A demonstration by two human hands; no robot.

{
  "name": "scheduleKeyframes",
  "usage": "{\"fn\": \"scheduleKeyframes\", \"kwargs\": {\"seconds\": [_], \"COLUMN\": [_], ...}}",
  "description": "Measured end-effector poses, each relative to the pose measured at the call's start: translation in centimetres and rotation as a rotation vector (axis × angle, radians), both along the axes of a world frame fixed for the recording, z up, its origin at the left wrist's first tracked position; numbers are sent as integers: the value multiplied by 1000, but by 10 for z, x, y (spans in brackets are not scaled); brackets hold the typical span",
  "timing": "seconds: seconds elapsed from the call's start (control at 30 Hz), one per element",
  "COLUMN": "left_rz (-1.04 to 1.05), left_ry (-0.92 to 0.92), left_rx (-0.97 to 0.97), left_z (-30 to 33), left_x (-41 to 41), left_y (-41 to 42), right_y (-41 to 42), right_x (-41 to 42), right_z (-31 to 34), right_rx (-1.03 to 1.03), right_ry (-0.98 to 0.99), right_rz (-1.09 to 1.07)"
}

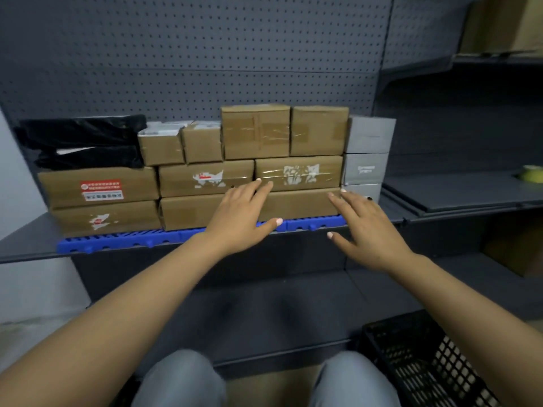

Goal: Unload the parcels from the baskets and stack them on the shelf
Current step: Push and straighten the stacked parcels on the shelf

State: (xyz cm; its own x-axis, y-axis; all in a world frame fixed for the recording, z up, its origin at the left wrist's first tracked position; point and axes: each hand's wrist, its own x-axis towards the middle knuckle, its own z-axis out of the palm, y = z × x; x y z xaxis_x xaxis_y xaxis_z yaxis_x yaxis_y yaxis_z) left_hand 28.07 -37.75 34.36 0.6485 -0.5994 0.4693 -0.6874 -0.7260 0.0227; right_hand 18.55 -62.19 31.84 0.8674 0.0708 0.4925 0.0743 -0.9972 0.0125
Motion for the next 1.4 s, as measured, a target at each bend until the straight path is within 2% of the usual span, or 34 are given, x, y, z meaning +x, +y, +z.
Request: {"fn": "scheduleKeyframes", "kwargs": {"seconds": [0.33, 0.47, 0.63, 0.83, 1.03, 1.4], "left_rz": [-39, -47, 2, 85, 107, -25], "left_ry": [-222, -350, -305, -153, -316, -251], "left_rx": [102, 127, 151, 271, 259, 227], "left_z": [72, 108, 141, 154, 143, 163], "left_x": [104, 145, 192, 223, 228, 216], "left_y": [-107, -145, -184, -211, -211, -194], "right_y": [-131, -170, -193, -214, -211, -213], "right_x": [87, 133, 181, 217, 236, 220], "right_z": [26, 48, 77, 91, 75, 78], "right_rx": [127, 213, 298, 415, 482, 464], "right_ry": [-14, -57, -112, -104, -187, -167], "right_rz": [-234, -249, -248, -194, -138, -75]}}
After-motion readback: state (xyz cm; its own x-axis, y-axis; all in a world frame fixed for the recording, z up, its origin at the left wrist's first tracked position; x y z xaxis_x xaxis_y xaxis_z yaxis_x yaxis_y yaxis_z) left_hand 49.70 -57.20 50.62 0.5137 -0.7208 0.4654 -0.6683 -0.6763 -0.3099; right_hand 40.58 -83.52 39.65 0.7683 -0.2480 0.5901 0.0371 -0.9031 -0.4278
